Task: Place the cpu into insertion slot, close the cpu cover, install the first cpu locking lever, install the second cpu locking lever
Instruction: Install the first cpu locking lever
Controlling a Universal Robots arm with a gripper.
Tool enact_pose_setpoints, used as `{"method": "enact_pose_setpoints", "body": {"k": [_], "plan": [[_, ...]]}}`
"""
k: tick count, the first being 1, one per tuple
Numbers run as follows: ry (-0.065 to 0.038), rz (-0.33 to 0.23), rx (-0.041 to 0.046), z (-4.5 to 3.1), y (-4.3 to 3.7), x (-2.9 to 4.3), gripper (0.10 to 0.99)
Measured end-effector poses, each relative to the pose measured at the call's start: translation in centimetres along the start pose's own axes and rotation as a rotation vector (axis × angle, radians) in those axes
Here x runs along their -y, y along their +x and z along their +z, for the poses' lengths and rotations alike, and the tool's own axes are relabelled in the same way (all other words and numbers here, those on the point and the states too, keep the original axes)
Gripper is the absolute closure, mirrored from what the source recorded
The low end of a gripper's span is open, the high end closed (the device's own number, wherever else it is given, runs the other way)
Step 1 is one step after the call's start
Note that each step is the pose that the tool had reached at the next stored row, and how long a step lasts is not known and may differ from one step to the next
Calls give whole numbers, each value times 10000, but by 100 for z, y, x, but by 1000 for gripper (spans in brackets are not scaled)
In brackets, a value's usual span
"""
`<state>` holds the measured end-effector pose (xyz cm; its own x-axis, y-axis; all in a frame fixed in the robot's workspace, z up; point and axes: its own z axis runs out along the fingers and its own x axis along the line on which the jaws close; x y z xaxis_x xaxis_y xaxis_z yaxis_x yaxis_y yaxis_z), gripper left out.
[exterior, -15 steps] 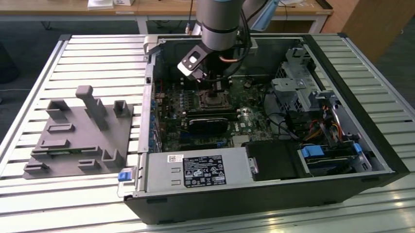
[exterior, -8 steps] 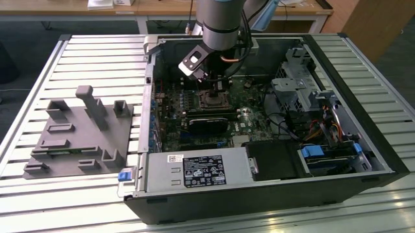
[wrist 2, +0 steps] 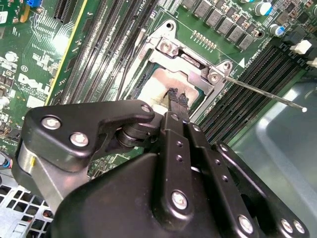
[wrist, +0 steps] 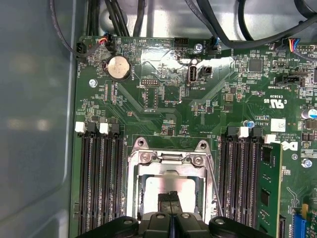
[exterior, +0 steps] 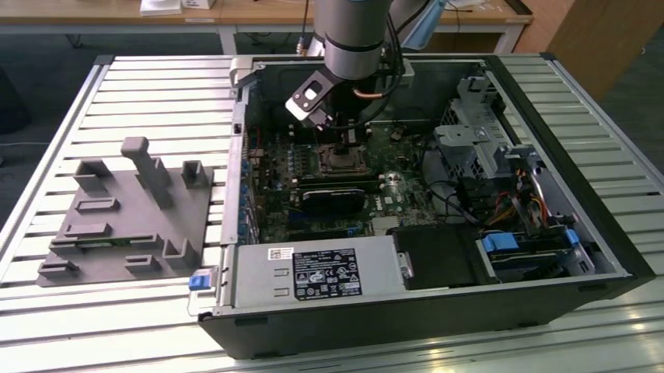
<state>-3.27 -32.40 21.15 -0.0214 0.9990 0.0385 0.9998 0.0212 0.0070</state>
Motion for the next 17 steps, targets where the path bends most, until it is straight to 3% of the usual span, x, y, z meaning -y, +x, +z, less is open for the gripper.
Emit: {"method": "enact_pose_setpoints", "body": {"k": [17], "plan": [[1, 0, 1, -44, 1, 0, 980]]}}
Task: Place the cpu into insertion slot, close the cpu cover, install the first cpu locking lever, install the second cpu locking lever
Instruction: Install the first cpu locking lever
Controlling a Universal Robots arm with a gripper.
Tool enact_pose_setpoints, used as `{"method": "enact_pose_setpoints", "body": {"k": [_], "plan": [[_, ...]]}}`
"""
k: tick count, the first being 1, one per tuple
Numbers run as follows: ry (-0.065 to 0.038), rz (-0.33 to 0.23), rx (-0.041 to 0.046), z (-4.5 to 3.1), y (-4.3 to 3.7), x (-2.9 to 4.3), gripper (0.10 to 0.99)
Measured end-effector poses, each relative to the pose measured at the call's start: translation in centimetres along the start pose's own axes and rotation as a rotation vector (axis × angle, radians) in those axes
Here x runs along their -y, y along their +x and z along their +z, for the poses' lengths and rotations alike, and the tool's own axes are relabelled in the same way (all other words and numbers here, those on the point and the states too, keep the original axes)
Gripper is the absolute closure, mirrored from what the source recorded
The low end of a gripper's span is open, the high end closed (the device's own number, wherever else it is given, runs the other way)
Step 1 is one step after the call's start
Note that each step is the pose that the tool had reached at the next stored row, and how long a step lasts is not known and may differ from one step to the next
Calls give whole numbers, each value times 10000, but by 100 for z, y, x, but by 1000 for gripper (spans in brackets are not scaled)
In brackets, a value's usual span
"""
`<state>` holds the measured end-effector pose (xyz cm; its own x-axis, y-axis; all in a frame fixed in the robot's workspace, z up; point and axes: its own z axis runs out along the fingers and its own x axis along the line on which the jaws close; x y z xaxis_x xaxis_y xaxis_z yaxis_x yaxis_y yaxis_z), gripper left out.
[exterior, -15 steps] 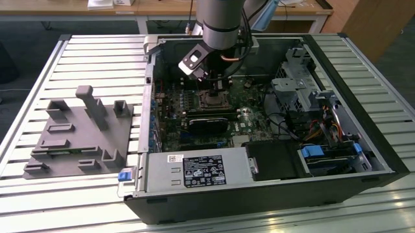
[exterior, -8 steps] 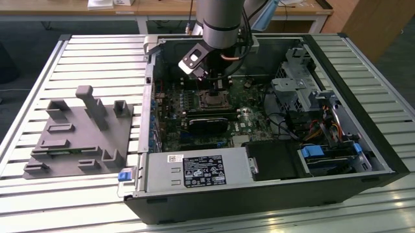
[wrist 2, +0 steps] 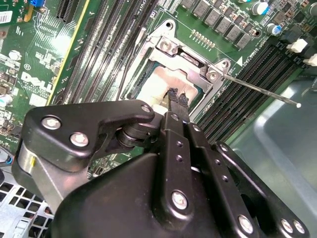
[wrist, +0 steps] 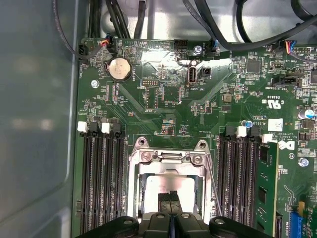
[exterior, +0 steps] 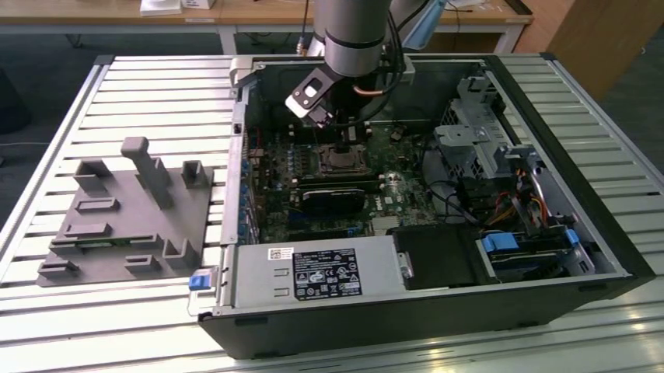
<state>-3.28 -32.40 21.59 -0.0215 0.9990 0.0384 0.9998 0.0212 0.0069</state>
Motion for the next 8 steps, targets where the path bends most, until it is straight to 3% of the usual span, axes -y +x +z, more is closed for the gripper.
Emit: {"method": "enact_pose_setpoints", "body": {"k": [8], "plan": [[-1, 1, 0, -21, 1, 0, 980]]}}
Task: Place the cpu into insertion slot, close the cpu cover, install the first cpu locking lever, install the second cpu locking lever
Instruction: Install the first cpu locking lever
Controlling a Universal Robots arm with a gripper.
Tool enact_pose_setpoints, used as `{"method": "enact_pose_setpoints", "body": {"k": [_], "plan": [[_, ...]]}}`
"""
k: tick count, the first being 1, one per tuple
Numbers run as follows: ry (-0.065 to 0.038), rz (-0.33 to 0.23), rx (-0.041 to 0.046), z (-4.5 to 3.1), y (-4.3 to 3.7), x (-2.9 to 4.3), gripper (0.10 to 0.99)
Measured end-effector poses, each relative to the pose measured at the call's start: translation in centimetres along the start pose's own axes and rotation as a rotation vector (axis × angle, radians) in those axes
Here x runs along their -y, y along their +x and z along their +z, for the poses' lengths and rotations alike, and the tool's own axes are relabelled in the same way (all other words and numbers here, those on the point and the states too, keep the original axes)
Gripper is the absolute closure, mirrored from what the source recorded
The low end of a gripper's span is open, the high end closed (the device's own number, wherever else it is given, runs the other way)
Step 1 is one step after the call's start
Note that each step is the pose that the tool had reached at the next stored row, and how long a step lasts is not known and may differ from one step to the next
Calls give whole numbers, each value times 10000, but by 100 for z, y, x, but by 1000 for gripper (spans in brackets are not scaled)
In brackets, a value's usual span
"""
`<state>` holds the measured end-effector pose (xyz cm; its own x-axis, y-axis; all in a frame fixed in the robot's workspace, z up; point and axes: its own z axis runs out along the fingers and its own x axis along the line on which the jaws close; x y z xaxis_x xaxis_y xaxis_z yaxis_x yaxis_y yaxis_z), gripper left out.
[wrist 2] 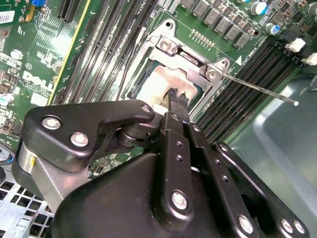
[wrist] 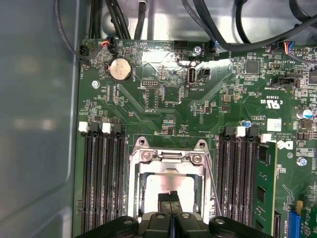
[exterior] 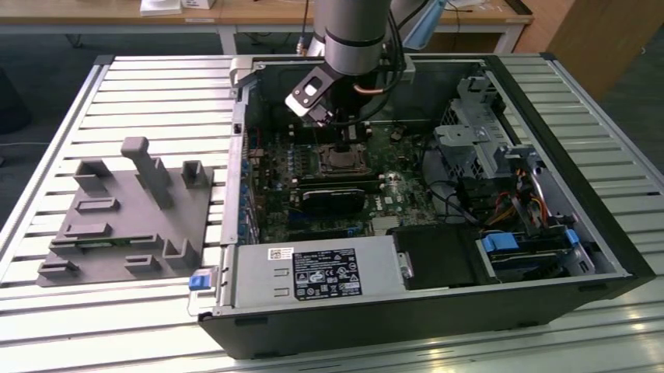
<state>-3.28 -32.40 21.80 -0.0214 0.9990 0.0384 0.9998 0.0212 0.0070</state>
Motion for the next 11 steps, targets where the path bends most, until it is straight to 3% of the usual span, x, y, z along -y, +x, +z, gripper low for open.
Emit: {"method": "enact_pose_setpoints", "body": {"k": [11], "plan": [[0, 0, -1, -38, 1, 0, 980]]}}
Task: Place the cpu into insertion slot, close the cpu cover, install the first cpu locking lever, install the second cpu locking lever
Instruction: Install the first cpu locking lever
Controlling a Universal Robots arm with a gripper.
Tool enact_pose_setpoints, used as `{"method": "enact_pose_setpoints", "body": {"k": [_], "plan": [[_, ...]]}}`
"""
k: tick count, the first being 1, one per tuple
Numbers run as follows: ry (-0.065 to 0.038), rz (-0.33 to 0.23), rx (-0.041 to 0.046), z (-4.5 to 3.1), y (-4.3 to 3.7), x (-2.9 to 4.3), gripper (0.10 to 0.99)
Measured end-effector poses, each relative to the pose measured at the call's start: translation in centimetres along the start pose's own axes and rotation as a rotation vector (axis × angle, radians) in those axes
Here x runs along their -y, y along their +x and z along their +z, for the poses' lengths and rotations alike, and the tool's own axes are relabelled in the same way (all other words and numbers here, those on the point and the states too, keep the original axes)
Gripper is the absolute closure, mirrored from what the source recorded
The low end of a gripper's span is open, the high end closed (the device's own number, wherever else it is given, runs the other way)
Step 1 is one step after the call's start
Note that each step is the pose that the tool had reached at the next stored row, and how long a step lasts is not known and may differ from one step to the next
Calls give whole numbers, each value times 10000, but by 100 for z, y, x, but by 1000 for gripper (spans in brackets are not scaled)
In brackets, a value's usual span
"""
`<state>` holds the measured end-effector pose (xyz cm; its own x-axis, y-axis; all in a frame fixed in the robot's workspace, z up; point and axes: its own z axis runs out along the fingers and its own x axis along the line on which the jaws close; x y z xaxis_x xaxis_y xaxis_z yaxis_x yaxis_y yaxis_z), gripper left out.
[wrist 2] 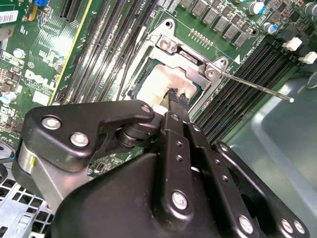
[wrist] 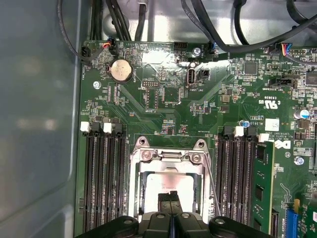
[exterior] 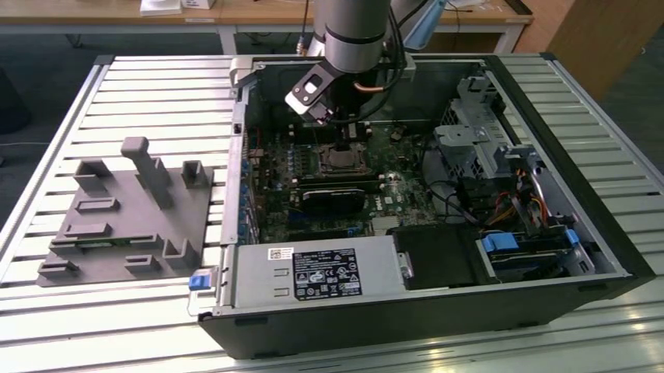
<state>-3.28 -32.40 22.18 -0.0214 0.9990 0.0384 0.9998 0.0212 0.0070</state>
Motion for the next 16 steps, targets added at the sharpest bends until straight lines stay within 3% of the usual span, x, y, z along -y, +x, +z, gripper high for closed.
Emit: {"method": "enact_pose_setpoints", "body": {"k": [16], "plan": [[0, 0, 0, -117, 5, -1, 980]]}}
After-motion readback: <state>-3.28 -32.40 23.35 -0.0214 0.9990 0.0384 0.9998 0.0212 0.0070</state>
